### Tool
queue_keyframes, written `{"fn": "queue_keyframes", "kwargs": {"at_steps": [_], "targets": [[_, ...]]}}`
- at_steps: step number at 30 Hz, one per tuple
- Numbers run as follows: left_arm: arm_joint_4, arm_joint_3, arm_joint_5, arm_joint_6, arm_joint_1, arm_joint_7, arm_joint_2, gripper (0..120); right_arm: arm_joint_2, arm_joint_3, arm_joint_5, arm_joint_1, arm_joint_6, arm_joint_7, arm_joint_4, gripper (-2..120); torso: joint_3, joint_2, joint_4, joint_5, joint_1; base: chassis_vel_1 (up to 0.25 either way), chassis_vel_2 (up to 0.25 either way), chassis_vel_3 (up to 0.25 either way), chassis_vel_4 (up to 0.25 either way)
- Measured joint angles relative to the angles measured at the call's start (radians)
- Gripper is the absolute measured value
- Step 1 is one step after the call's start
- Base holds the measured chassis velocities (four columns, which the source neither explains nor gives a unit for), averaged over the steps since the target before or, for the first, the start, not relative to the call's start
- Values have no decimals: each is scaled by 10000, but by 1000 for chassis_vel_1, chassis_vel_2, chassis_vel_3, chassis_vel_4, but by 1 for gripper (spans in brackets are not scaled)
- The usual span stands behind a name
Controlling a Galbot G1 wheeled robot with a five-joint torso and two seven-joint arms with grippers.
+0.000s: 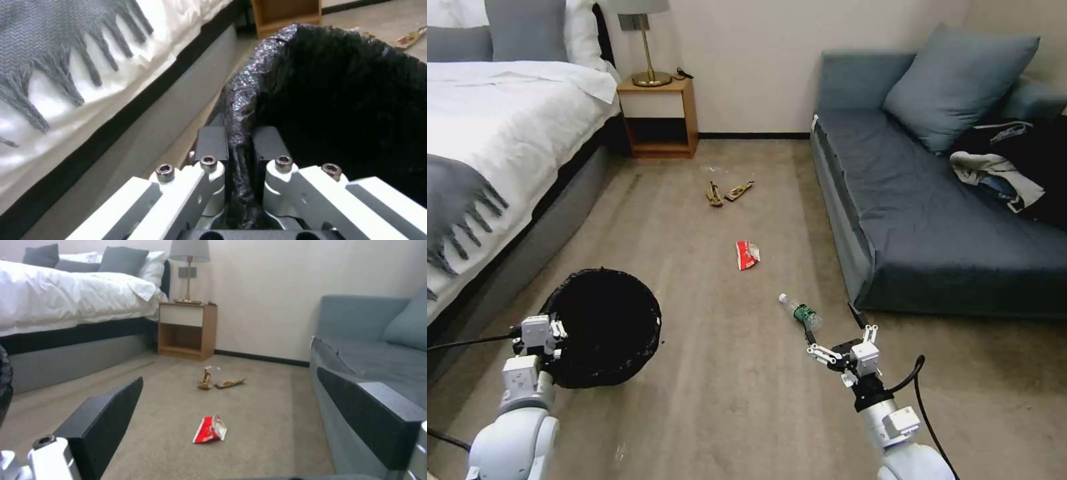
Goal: Pick up the trash bin, then pick up the garbage on the floor and place it into the trash bin.
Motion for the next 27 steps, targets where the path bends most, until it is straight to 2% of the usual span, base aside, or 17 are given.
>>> {"fn": "queue_keyframes", "kwargs": {"at_steps": [9, 27], "targets": [[-9, 1, -77, 17, -17, 4, -32, 8, -58, 35, 34, -6, 72, -96, -46, 100, 0, 0, -2, 0, -1, -77, 65, 65, -78], [-20, -106, -80, -36, 50, 0, -65, 8, -196, 2, 44, 48, 158, -207, -140, 100, 0, 0, 0, 1, -1, -184, 188, 181, -179]]}}
